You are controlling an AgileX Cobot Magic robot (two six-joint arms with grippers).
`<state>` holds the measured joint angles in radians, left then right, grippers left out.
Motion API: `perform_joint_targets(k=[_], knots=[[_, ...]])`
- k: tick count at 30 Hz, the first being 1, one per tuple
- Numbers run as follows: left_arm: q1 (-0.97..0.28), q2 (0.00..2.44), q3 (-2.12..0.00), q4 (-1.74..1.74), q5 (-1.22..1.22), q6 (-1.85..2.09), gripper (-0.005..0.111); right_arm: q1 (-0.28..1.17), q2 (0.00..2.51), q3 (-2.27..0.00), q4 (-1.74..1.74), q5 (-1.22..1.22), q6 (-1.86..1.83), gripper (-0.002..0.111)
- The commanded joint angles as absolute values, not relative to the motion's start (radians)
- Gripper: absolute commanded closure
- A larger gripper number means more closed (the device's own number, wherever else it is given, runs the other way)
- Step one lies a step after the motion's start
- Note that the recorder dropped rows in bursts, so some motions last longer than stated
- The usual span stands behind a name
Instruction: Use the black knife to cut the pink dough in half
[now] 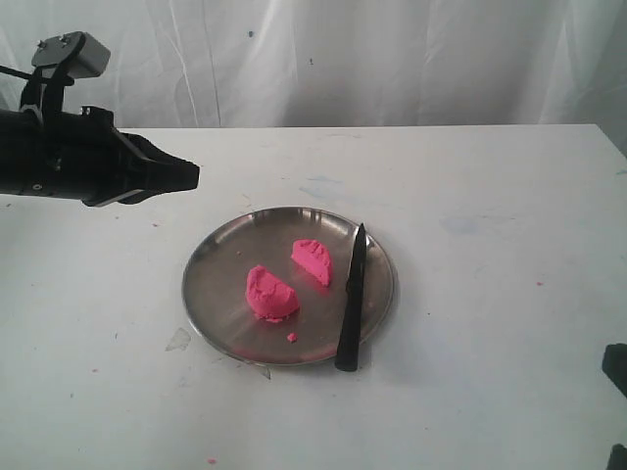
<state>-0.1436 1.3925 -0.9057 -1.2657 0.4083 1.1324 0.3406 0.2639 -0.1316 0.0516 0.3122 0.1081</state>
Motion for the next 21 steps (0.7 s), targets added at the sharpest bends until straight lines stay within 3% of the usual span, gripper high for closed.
perform_joint_targets(k=[1,10,21], knots=[[-0.142,1.383,-0.898,-1.288,0.415,1.127,0.107,0.299,0.178,-0.087,0.056,0.317,0.101,0.108],[-0.142,1.383,-0.898,-1.288,0.415,1.127,0.107,0.288,0.0,-0.007,0.053,0.386,0.101,0.108],[-0.142,1.383,-0.898,-1.288,0.415,1.127,0.107,0.288,0.0,0.0,-0.018,0.359,0.072,0.108]])
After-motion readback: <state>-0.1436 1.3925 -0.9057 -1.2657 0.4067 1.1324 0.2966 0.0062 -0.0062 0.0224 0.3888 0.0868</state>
